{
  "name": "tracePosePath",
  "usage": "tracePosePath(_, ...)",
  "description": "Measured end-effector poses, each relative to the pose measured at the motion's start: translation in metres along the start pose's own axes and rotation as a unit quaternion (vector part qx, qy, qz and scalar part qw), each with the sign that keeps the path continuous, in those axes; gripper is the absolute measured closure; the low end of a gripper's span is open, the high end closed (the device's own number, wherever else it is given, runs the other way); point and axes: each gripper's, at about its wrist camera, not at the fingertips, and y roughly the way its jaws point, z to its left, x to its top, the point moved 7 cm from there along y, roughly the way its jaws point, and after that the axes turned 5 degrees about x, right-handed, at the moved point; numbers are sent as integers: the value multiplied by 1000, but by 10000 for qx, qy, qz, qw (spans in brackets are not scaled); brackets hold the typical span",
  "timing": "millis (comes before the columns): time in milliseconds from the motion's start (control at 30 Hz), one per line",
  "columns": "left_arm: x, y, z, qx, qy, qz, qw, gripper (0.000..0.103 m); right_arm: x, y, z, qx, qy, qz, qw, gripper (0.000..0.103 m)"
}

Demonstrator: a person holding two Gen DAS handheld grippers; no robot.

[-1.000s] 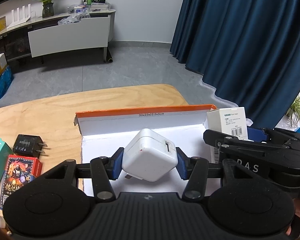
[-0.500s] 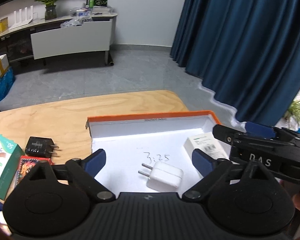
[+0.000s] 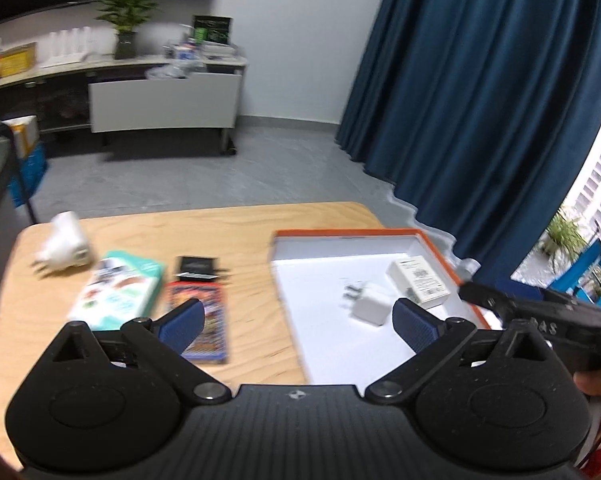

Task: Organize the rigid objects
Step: 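Release the adapter into the tray with the left tool while the right tool releases the box, then grasp the white diffuser with the right tool while the left tool grasps the blue tin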

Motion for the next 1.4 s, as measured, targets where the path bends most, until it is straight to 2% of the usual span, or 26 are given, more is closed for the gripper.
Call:
tracePosePath(367, -49, -60, 90, 929, -640, -119, 9935, 0, -64, -25, 100, 925, -511, 539, 9929, 4)
tracePosePath(600, -77, -76, 119, 1090, -985, -109, 9891, 0, -110, -20, 168, 1511, -874, 1047, 9791, 4)
tracePosePath(833, -91, -63, 130, 1137, -958, -26, 9889, 0, -133, 3, 196, 1282, -1210, 1241, 9765, 4)
tracePosePath(1033, -96, -34, 134, 1180, -583, 99, 9913, 0, -146, 28, 202, 1050, -1374, 1419, 9747, 4)
tracePosePath(1067, -95, -28, 134, 1156, -537, 114, 9918, 0, -148, 31, 202, 1026, -1398, 1427, 9745, 5)
tracePosePath(1167, -93, -8, 136, 1127, -337, 164, 9929, 0, -150, 37, 202, 999, -1415, 1437, 9744, 21)
tracePosePath(1400, -91, 34, 142, 1161, -1, 361, 9926, 0, -148, 34, 200, 960, -1582, 1281, 9743, 21)
